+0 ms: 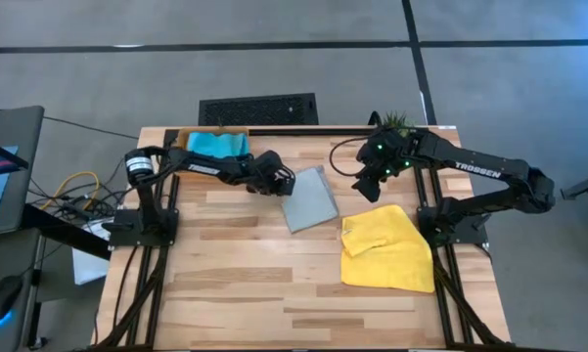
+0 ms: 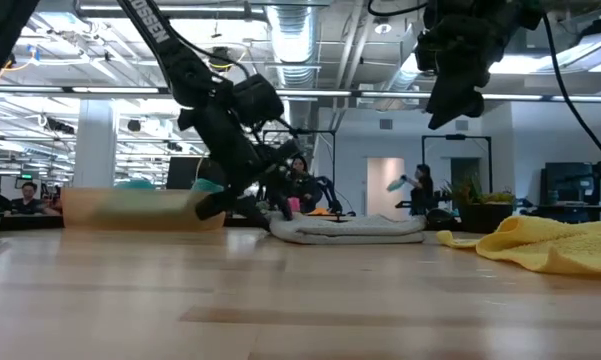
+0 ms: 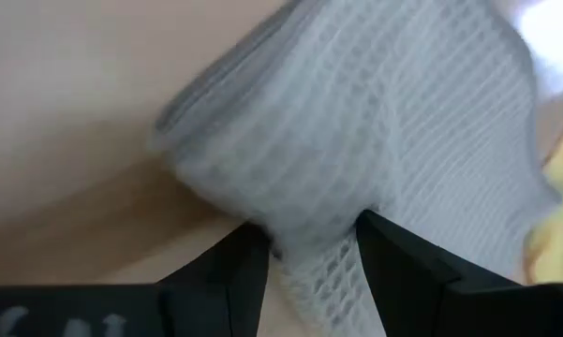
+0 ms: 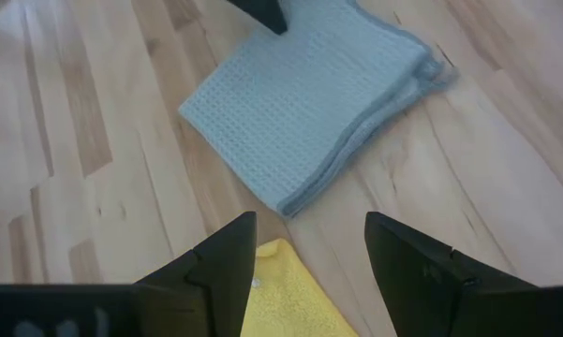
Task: Fold microfiber towels
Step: Put the gray microfiber towel into the orange bin
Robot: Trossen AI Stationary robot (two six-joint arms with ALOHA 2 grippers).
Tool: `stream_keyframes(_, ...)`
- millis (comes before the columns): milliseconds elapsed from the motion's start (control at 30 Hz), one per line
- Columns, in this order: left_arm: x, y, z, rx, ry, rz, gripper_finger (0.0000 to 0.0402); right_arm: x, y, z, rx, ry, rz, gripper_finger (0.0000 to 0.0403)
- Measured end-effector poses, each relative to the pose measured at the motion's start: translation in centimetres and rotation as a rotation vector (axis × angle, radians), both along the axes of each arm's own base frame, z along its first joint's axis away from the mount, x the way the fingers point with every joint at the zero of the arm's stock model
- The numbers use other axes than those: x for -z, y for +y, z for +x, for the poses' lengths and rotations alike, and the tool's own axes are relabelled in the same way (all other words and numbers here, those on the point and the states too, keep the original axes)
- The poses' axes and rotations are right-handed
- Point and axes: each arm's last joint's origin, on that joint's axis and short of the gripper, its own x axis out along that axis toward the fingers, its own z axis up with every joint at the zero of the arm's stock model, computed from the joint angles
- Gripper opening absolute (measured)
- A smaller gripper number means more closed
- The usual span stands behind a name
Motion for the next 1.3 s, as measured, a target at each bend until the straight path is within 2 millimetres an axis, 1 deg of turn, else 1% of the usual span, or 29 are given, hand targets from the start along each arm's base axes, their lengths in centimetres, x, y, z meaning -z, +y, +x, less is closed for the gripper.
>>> stream_keyframes(100,0.6,0.0,0.2,-0.008,-0.003,-0.012,0.0155,0.0,0.0,0.0,0.0,0.001,0.0,0.0225)
stream_keyframes(500,0.6,-0.6,0.6,-0.052,0.005,0.074,0.0152,0.0,0.0,0.0,0.001,0.002,0.0,0.0225)
stream_keyframes(567,0.6,-0.6,0.6,-0.045,0.009,0.079,0.0135,0.0,0.0,0.0,0.001,0.002,0.0,0.0225)
stream_keyframes(600,0.6,-0.6,0.5,-0.036,0.012,0.086,0.012,0.0,0.0,0.0,0.001,0.002,0.0,0.0225)
stream_keyframes(733,0.8,-0.5,0.4,-0.004,0.035,0.122,0.0029,0.0,0.0,0.0,0.002,0.002,0.0,0.0225)
stream_keyframes(767,0.8,-0.5,0.5,-0.002,0.034,0.133,0.0016,0.0,0.0,0.0,0.002,0.002,0.0,0.0225)
stream_keyframes(933,0.6,-0.5,0.8,0.028,-0.004,0.136,0.0006,0.0,0.0,0.0,0.002,0.002,0.0,0.0225)
stream_keyframes(1100,-0.7,-1.0,2.1,0.085,-0.079,0.138,0.0003,0.0,0.0,0.0,0.002,0.003,0.0,0.0225)
stream_keyframes(1300,-3.1,-1.4,4.0,0.147,-0.158,0.168,0.0002,0.1,0.0,-0.2,0.002,0.023,0.009,0.0225)
